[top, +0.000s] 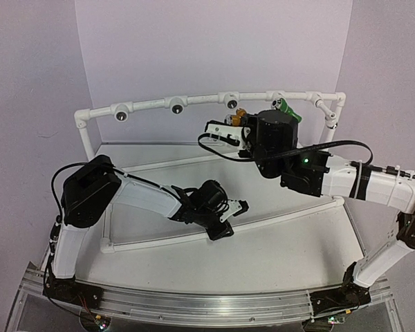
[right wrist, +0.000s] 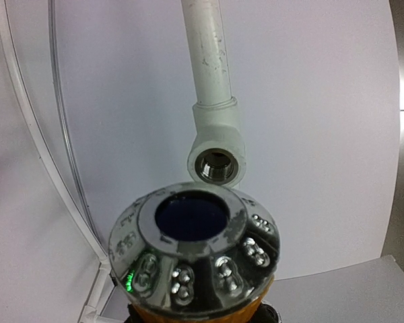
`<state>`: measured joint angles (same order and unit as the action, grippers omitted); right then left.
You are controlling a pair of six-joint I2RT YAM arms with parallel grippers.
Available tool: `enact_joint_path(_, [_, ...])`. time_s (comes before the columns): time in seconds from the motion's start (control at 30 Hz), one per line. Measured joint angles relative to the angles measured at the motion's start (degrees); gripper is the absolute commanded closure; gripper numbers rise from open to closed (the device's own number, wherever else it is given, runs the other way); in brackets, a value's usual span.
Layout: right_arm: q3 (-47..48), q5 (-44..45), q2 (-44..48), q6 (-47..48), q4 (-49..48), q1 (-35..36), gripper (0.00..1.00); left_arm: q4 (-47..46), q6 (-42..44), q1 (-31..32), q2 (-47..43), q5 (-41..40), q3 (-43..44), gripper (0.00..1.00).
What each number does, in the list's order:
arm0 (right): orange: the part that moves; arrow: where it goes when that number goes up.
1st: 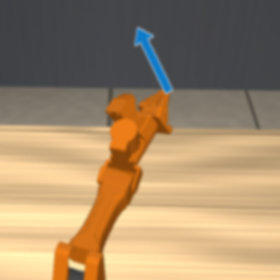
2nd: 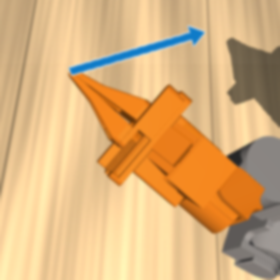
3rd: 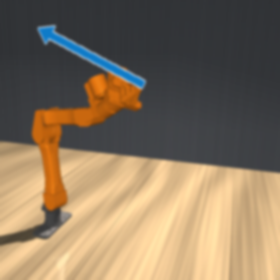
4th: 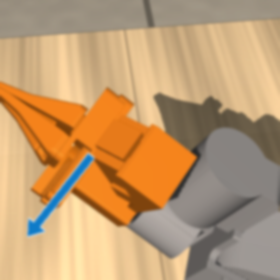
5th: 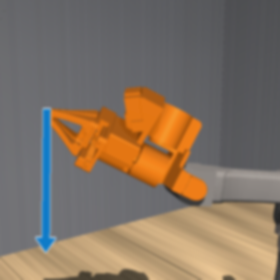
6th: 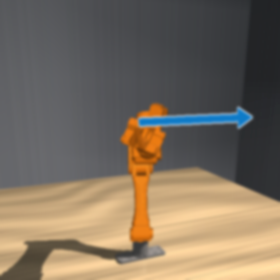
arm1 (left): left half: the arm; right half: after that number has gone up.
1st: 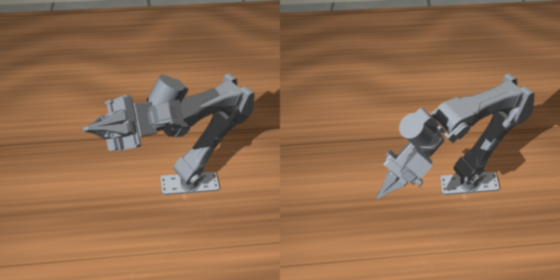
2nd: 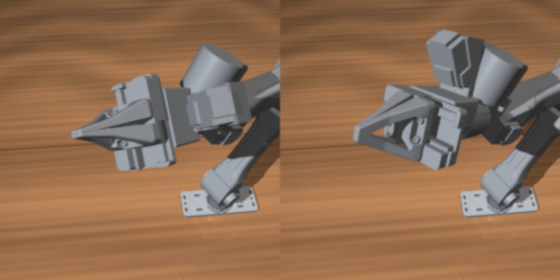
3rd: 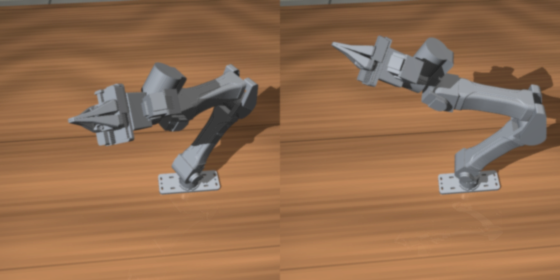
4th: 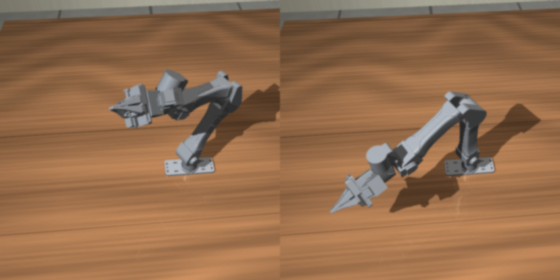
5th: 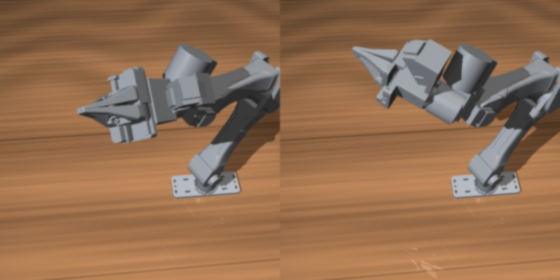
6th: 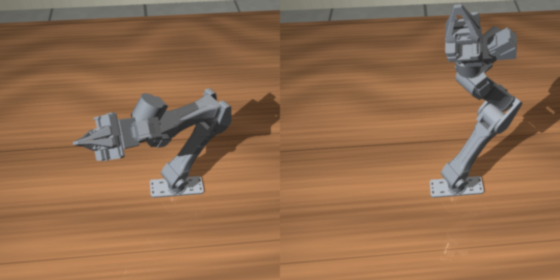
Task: Install the water faucets
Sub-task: Screw the water faucet onto the adaptor.
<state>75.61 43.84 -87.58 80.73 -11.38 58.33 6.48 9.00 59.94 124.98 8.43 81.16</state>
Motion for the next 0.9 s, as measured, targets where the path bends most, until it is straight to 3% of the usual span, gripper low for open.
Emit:
enact_joint_path(0.17, [-2.73,0.67,-0.37,3.09,-7.41,-0.01,1.0,-5.61,3.76,0.09,-0.86,0.51,-3.74,0.99])
enact_joint_path(0.5, [-5.0,0.58,-3.65,11.84,-20.66,-0.07,1.0,-10.65,3.61,0.29,-1.65,0.51,-7.06,1.0])
enact_joint_path(0.9, [-3.08,-1.51,-6.32,12.4,-21.96,-0.38,1.0,-10.67,3.6,0.55,-1.65,0.61,-7.06,1.0])
